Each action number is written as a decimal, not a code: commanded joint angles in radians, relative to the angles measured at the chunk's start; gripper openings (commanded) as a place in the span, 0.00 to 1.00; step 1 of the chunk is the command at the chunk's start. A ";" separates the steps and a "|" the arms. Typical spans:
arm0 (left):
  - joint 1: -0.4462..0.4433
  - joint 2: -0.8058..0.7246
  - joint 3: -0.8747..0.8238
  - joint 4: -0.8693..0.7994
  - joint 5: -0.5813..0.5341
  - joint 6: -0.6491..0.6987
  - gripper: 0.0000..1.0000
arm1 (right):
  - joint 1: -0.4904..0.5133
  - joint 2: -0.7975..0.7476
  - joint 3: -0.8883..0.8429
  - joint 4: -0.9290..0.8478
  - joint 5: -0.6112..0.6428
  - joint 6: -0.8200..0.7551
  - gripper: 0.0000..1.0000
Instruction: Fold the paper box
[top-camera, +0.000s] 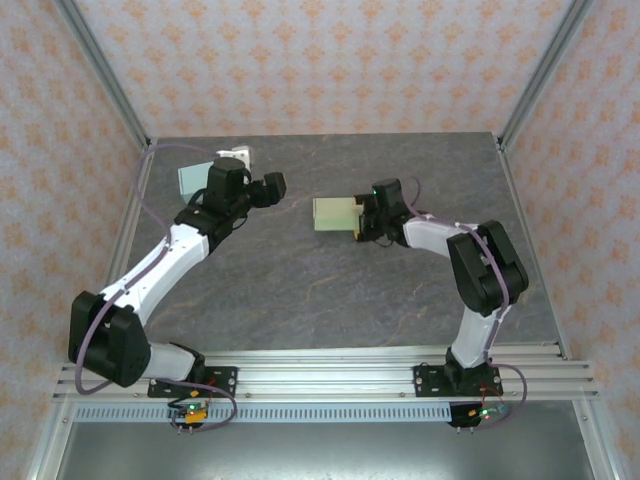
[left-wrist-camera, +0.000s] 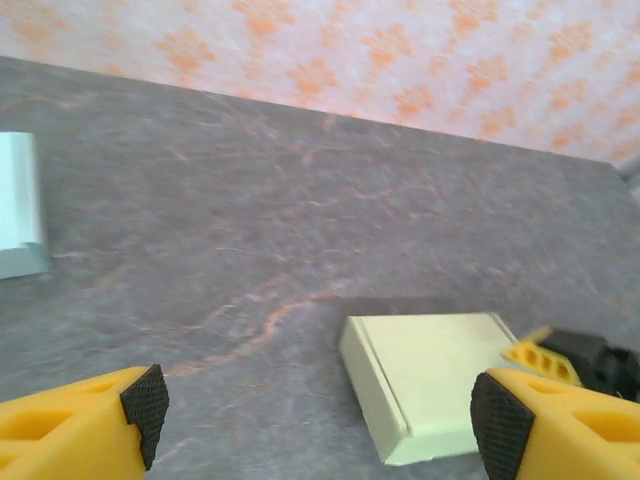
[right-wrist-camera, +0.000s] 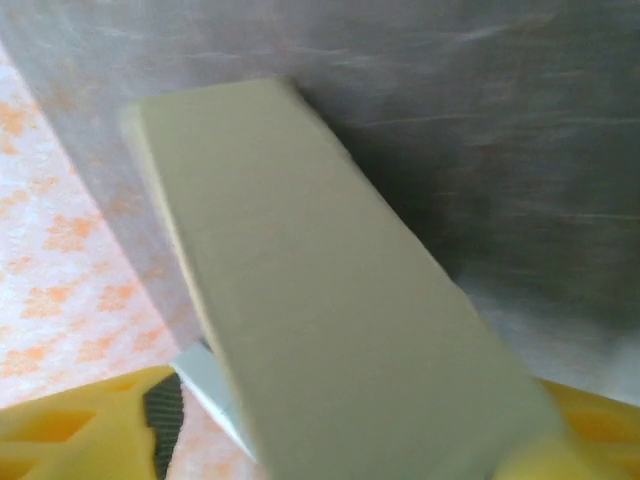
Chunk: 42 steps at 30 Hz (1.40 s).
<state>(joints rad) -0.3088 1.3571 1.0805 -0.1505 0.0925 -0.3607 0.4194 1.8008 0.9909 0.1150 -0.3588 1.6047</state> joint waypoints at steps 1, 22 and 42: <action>0.026 -0.033 -0.035 -0.100 -0.206 0.053 0.86 | 0.029 -0.160 -0.103 -0.021 0.139 0.025 0.89; 0.185 -0.374 -0.459 0.187 -0.382 0.358 1.00 | -0.120 -0.774 -0.267 0.179 0.777 -1.781 0.99; 0.276 -0.049 -0.710 0.824 -0.243 0.345 1.00 | -0.353 -0.338 -0.662 0.780 0.431 -1.682 0.99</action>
<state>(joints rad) -0.0261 1.2716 0.3462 0.5159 -0.1600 -0.0284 0.0776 1.3743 0.2958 0.7349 0.1448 -0.0620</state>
